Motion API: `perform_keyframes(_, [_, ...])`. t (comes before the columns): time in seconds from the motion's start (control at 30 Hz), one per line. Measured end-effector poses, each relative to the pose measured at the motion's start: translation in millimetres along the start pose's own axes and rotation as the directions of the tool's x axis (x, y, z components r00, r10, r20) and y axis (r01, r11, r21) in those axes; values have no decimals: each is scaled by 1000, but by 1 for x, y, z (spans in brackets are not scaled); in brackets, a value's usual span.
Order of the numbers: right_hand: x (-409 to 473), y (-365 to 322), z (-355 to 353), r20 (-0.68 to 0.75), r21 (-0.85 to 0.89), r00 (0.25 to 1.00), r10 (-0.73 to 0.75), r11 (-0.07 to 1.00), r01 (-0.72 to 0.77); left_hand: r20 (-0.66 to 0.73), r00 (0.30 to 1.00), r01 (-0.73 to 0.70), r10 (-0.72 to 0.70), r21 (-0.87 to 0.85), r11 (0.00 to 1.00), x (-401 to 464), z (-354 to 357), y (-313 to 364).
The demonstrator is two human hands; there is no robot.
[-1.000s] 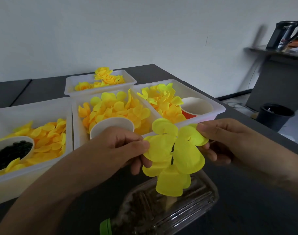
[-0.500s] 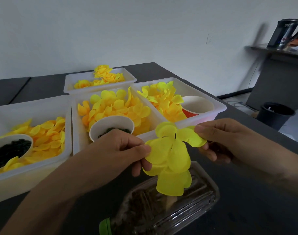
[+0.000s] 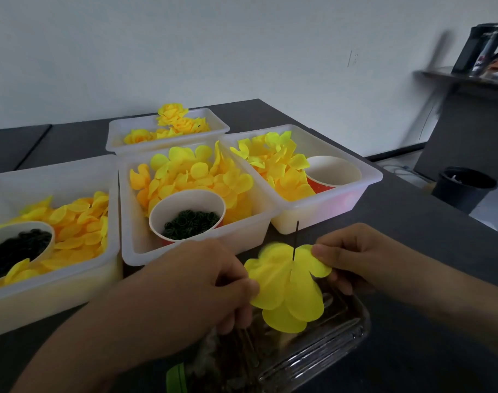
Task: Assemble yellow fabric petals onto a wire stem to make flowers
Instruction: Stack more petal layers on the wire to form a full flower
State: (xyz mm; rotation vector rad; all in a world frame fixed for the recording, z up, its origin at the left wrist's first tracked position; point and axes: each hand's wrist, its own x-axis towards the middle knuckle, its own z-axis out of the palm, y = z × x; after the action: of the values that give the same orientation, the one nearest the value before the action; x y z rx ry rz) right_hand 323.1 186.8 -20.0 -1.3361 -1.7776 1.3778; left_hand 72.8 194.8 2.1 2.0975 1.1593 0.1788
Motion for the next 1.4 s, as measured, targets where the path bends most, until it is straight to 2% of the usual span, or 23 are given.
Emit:
perform_keyframes(0.23, [4,20,-1,-27,-167,995,-91,982,85,45,999,7,-14,138,990,8,9,-3])
perform_keyframes(0.43, [3,17,-5,-34,-219,995,-89,972,79,104,994,34,-46,107,994,2,-2,-5])
perform_keyframes(0.5, [3,6,-16,-55,-244,997,-51,969,36,36,992,114,-120,134,984,-2,-10,-9])
perform_keyframes(0.57, [13,-7,-34,-158,-313,983,-98,949,44,-103,978,197,-183,154,968,-5,-17,-15])
perform_keyframes(0.63, [39,-17,-58,-315,-515,911,-266,854,72,-235,957,217,-172,182,959,-3,-21,-18])
perform_keyframes(0.7, [77,-22,-84,-414,-707,821,-393,707,-17,-374,921,202,-106,226,953,0,-23,-18])
perform_keyframes(0.77, [117,-22,-105,-441,-741,828,-347,661,-117,-487,872,171,-58,192,967,2,-24,-17])
perform_keyframes(0.87, [163,-18,-119,-391,-747,903,-180,635,-197,-596,802,128,-44,100,987,1,-19,-12])
perform_keyframes(0.97, [187,-14,-118,-368,-801,926,-85,534,-269,-649,758,107,-56,39,994,-6,-13,-10])
perform_keyframes(1.13, [189,-14,-113,-389,-774,920,-46,557,-300,-691,720,83,-66,-8,996,-12,-8,-5])
perform_keyframes(1.3, [161,-37,-121,-460,-709,854,-244,680,-187,-690,720,34,-68,-64,997,-11,-3,4])
perform_keyframes(1.4, [130,-59,-113,-415,-751,805,-424,659,-40,-670,742,-63,-28,-112,992,-11,-4,12])
